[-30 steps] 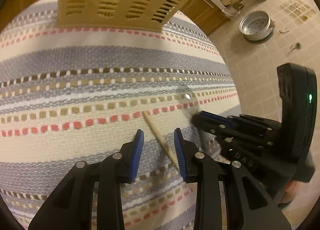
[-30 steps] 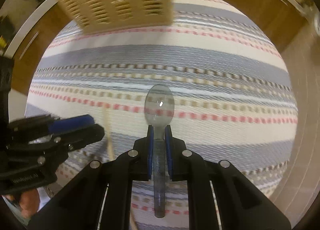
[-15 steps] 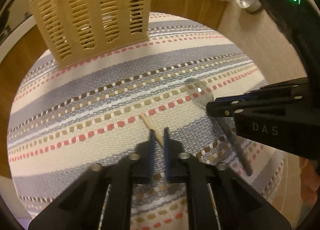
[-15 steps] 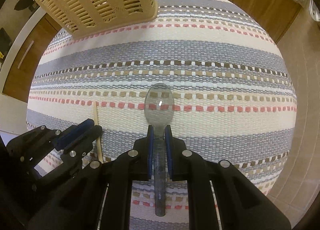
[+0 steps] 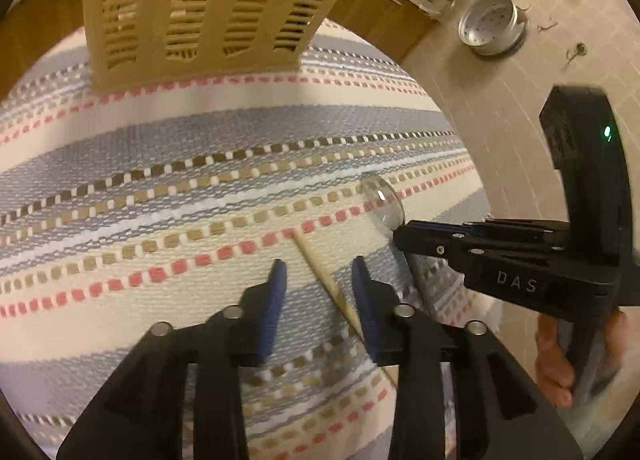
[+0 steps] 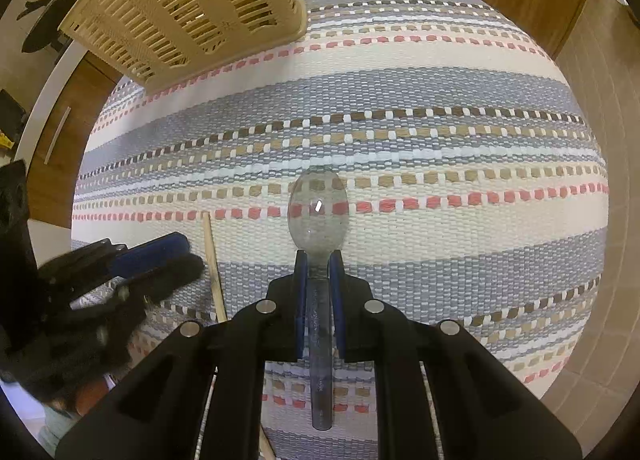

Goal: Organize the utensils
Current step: 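Grasp the last clear spoon with the right tool while the left tool grasps the last chopstick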

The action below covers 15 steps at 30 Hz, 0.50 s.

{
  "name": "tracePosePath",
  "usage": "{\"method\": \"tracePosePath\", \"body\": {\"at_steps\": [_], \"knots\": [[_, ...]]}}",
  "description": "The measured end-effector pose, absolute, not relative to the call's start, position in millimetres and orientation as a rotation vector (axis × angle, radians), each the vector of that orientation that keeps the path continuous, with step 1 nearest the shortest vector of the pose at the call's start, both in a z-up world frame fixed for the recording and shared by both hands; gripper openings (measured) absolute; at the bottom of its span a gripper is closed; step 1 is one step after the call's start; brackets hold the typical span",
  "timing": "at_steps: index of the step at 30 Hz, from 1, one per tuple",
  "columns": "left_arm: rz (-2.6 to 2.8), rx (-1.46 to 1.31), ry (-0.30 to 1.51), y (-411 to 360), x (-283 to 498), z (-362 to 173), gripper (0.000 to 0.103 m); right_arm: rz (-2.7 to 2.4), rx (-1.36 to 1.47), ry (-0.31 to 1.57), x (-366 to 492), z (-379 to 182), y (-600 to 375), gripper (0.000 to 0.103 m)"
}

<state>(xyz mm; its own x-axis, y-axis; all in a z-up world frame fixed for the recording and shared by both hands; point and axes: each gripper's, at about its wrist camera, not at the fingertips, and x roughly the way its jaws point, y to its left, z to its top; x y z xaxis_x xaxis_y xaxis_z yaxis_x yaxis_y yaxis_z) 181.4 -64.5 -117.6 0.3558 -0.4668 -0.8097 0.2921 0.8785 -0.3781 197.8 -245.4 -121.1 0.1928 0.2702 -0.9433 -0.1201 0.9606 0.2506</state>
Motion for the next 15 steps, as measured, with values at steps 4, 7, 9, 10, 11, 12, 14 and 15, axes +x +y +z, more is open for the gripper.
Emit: {"method": "tracePosePath", "body": {"at_steps": [4,7,9,10,11,12,14,15], "knots": [[-0.343,0.014,1.018,-103.0,163.9,-118.1,0.033,0.277,0.129,1.349,193.2,-117.5,-260.0,0.010],[-0.265,0.127,0.970,-122.4,151.4,-119.9,0.031,0.288,0.134,1.350,189.4,-116.8,-269.7,0.010],[-0.234,0.202,0.942,-131.8,145.4,-120.9,0.019,0.289,0.116,1.353,187.0,-117.7,-268.1,0.010],[-0.243,0.217,0.937,-133.6,145.9,-121.3,0.010,0.285,0.098,1.354,184.5,-117.6,-268.2,0.010],[-0.252,0.240,0.935,-129.9,146.0,-121.2,0.009,0.281,0.087,1.354,182.6,-117.6,-266.6,0.010],[-0.270,0.260,0.937,-123.3,146.9,-120.8,0.007,0.277,0.079,1.354,181.3,-117.0,-266.9,0.010],[-0.352,0.260,0.953,-111.8,151.2,-119.2,0.004,0.275,0.082,1.358,179.2,-117.0,-267.0,0.010],[-0.383,0.255,0.963,-113.3,157.4,-121.0,0.003,0.274,0.088,1.360,178.0,-117.0,-268.2,0.010]]}}
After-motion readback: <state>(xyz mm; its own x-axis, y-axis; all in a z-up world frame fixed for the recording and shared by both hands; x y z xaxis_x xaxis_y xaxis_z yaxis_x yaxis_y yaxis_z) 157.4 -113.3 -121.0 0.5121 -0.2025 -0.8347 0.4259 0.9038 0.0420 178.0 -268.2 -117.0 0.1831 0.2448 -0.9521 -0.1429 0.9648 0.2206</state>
